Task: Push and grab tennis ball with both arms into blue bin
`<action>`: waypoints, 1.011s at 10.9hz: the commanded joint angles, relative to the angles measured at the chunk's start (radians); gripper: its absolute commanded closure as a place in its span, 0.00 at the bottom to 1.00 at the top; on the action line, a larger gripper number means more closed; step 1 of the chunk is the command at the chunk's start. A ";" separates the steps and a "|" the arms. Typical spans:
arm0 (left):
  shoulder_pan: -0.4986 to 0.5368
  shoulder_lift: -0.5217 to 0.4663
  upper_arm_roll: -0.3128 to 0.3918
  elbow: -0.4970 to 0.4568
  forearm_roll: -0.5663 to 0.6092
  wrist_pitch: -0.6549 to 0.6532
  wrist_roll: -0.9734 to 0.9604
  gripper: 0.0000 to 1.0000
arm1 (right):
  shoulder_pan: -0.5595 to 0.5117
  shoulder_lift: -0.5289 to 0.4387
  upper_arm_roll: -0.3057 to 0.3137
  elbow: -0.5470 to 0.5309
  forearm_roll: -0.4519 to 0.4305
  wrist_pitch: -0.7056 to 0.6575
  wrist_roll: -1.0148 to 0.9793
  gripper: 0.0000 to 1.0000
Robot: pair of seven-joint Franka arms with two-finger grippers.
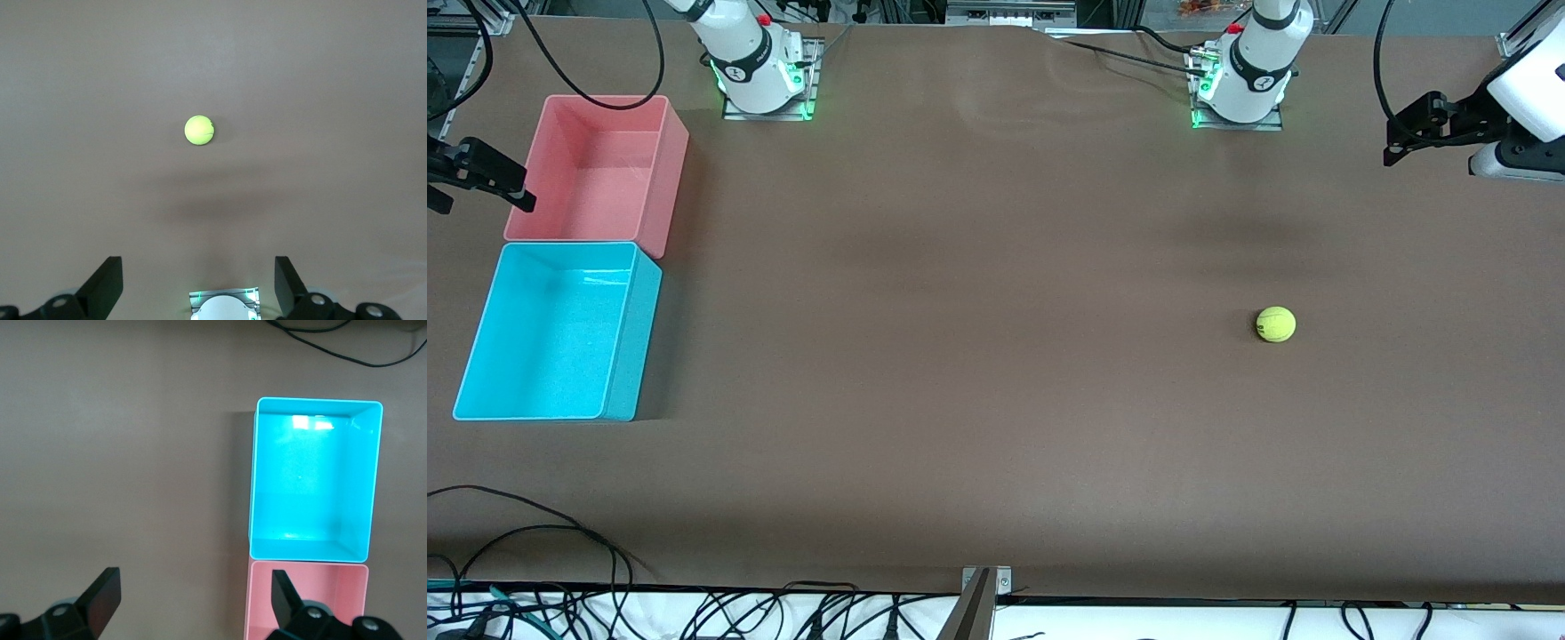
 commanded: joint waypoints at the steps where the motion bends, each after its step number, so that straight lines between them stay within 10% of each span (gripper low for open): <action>1: -0.002 -0.001 0.003 0.016 -0.016 -0.011 0.004 0.00 | -0.004 0.005 0.000 0.019 0.015 -0.019 -0.008 0.00; 11: -0.001 -0.002 0.000 0.016 -0.011 -0.011 0.008 0.00 | -0.002 0.003 0.004 0.019 0.015 -0.019 -0.006 0.00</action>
